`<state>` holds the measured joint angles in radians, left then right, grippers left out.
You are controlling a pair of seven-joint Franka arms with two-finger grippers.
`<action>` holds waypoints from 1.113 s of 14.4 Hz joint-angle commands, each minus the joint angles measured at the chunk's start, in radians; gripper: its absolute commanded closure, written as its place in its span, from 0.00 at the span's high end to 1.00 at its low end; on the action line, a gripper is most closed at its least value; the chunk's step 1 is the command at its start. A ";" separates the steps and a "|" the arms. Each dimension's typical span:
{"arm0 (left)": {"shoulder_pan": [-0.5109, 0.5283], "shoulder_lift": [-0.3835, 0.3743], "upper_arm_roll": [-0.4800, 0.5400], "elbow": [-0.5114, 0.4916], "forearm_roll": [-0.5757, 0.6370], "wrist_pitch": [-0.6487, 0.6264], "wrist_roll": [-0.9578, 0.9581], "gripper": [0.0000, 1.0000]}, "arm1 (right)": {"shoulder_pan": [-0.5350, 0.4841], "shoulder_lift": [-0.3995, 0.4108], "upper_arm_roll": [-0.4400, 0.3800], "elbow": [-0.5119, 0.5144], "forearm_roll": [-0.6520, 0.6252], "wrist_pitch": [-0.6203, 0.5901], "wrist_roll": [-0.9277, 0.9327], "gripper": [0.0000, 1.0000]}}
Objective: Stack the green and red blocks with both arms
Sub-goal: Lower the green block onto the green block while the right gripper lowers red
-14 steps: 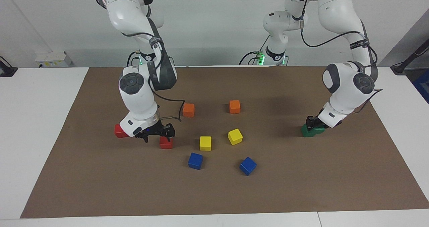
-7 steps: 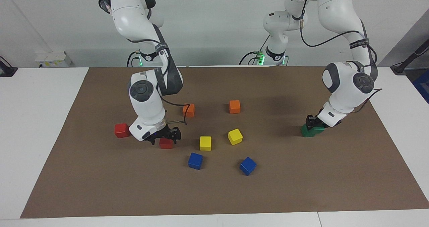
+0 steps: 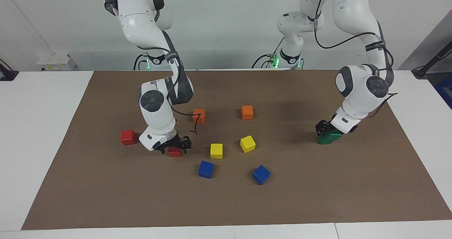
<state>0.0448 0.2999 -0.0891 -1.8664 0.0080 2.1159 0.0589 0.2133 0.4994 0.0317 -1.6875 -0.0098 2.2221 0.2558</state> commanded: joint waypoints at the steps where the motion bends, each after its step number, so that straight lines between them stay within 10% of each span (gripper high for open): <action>1: -0.010 -0.031 0.012 -0.030 -0.014 0.019 -0.004 1.00 | -0.002 -0.015 0.002 -0.037 0.013 0.027 0.010 1.00; 5: 0.003 -0.033 0.014 0.024 -0.008 -0.001 -0.002 1.00 | -0.002 -0.015 0.002 -0.064 0.013 0.065 0.011 0.84; 8: 0.009 -0.030 0.014 0.091 -0.008 -0.057 -0.002 1.00 | -0.002 -0.015 0.002 -0.061 0.013 0.047 0.016 0.00; 16: 0.017 -0.073 0.014 0.271 -0.005 -0.344 -0.008 1.00 | -0.090 -0.085 -0.001 0.138 -0.002 -0.219 -0.077 0.00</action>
<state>0.0667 0.2651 -0.0760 -1.6229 0.0080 1.8593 0.0588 0.1692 0.4482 0.0231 -1.5613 -0.0114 2.0340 0.2430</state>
